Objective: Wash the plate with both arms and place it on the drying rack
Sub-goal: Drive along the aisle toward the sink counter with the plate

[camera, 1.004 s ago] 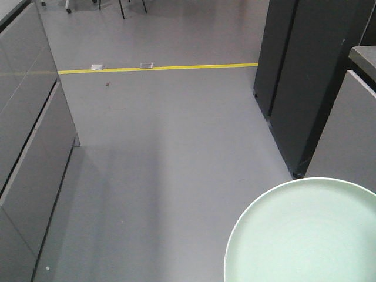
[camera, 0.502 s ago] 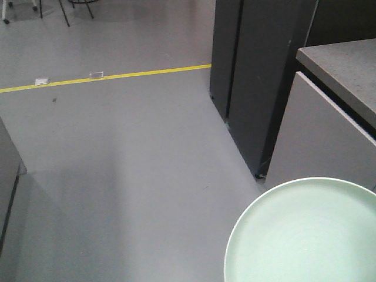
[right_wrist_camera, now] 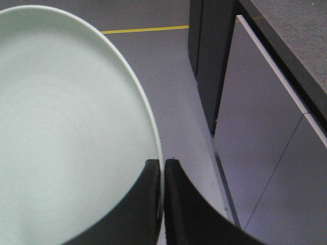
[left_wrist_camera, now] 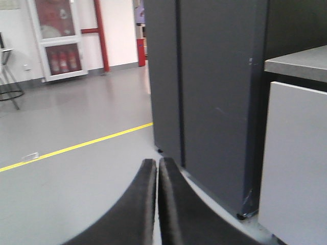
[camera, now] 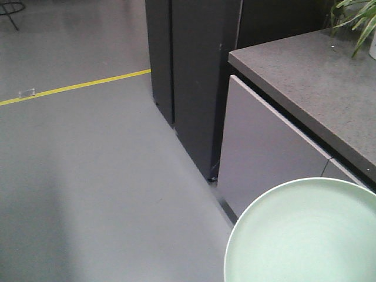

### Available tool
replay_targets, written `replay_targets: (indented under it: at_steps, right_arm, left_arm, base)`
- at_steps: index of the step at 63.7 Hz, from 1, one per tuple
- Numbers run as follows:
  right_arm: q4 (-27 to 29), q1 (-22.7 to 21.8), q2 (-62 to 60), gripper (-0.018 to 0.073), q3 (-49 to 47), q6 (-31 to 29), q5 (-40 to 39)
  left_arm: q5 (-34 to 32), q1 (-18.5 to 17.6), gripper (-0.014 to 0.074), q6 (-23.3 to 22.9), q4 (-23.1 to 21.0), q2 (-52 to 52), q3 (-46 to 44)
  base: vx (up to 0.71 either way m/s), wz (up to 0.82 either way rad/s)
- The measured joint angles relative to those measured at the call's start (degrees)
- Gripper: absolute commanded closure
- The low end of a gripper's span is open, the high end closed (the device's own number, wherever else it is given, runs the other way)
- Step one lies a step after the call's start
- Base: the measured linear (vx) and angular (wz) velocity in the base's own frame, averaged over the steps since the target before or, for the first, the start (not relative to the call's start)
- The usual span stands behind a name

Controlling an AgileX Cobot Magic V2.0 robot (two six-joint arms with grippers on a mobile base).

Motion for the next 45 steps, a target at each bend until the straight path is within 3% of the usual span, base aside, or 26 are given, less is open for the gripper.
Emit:
replay_targets:
  at_steps: [45]
  right_arm:
    - [0.00,0.00,0.00,0.0561,0.00,0.00,0.00]
  left_arm:
    - [0.00,0.00,0.0602,0.00,0.00,0.00,0.00]
  base:
    - [0.14,-0.46]
